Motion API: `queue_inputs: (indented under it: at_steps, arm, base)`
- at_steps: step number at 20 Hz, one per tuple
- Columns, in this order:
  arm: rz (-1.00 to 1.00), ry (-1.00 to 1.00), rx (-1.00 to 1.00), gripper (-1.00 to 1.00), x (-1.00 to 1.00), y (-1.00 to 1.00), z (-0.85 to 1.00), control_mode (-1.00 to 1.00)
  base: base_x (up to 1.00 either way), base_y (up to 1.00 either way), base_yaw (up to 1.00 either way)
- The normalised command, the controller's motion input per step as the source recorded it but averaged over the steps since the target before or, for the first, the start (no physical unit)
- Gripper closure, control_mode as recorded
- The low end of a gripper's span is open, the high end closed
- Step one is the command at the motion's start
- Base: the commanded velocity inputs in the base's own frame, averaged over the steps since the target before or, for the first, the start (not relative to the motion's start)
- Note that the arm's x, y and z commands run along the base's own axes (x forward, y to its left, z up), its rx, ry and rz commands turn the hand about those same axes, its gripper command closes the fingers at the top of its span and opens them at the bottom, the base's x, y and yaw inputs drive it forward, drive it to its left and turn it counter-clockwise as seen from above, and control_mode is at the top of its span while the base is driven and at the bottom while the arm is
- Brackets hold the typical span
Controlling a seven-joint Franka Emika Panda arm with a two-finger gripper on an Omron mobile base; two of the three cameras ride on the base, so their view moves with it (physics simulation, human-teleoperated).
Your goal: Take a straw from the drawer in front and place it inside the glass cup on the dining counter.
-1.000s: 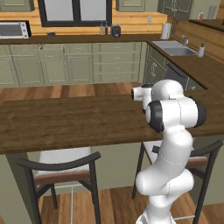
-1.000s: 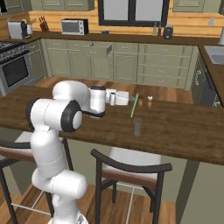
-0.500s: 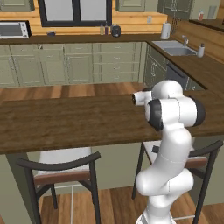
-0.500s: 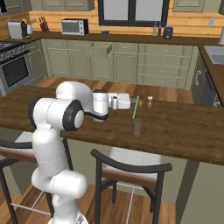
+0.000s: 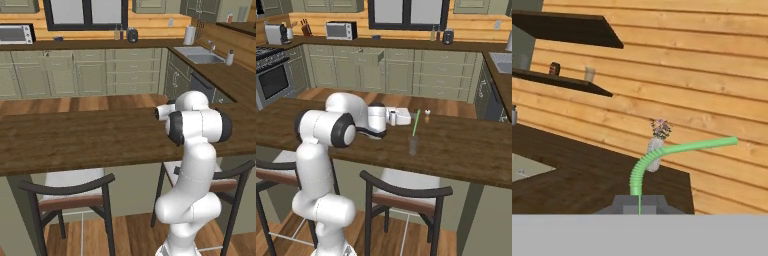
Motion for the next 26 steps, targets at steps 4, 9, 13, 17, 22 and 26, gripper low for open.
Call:
queue_inputs:
  at_steps: [4,9,13,17,22,26]
  arm:
    - [0.0,0.0,0.0,1.0,0.0,0.0,-0.24,-1.0]
    - [0.0,0.0,0.0,1.0,0.14,0.0,-0.19,-1.0]
    - [0.0,0.0,0.0,1.0,0.31,0.0,-0.08,-1.0]
    - [0.0,0.0,0.0,1.0,0.41,0.0,-0.01,-1.0]
    - [0.0,0.0,0.0,1.0,0.19,0.0,-0.16,-1.0]
    - [0.0,0.0,-0.01,1.0,0.0,0.0,-0.26,-1.0]
  base:
    - [0.0,0.0,0.0]
    - [0.0,0.0,0.0]
    - [0.0,0.0,0.0]
    - [0.0,0.0,0.0]
    - [0.0,0.0,0.0]
    - [0.0,0.0,0.0]
